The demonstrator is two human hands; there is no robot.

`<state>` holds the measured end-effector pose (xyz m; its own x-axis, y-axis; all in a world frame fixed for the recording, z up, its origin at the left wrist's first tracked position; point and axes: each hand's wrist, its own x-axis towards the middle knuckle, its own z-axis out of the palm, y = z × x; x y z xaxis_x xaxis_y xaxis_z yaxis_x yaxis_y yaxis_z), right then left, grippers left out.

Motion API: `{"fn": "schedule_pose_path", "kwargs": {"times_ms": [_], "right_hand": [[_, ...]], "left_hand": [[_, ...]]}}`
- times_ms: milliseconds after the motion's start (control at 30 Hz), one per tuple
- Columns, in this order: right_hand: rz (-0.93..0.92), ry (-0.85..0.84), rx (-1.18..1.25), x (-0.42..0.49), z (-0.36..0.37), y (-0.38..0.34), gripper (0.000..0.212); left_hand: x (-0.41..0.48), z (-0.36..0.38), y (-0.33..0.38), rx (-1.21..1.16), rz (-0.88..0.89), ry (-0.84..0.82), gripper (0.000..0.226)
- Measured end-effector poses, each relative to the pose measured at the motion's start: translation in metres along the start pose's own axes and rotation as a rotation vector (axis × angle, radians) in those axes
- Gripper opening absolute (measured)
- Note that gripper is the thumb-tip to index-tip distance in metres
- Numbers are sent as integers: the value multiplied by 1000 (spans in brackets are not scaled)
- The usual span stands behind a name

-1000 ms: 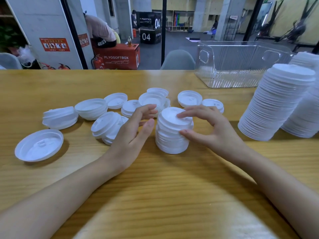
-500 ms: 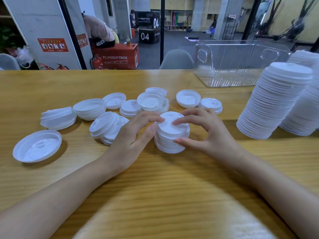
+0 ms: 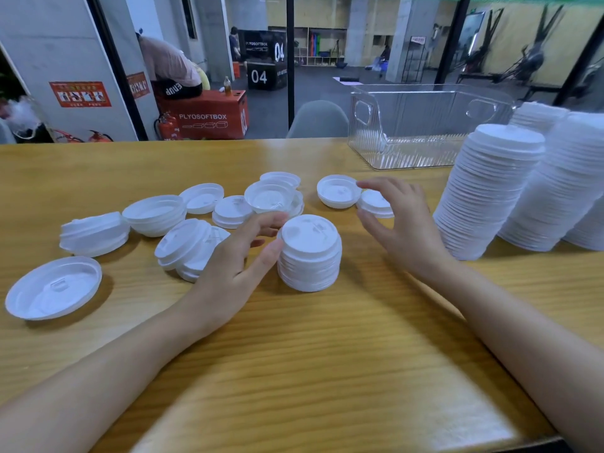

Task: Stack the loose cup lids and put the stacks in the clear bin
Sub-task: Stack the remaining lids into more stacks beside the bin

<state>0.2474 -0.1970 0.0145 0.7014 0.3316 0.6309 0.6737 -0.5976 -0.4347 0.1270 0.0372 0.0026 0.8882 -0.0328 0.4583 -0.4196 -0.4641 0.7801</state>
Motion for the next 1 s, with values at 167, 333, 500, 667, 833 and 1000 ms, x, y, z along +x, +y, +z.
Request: {"fn": "schedule_pose_path", "kwargs": {"times_ms": [167,333,500,667,833,1000], "right_hand": [[158,-153,-323,24,9,15,42],[379,-272,-484,27,24,26,50],[415,-293,-523,27,25,26,48],[371,-257,-526,25,23,23,47],[356,-228,-431,24,7,13,47],[220,-154,308,11,-3,-9,31]], "left_hand": [[0,0,0,3,0,0,43],[0,1,-2,4,3,-1,42],[1,0,-3,11,-3,-6,42],[0,0,-2,6,-8,0,43],[0,0,-1,0,-13,-2,44],[0,0,-1,-3,-15,-2,47]]}}
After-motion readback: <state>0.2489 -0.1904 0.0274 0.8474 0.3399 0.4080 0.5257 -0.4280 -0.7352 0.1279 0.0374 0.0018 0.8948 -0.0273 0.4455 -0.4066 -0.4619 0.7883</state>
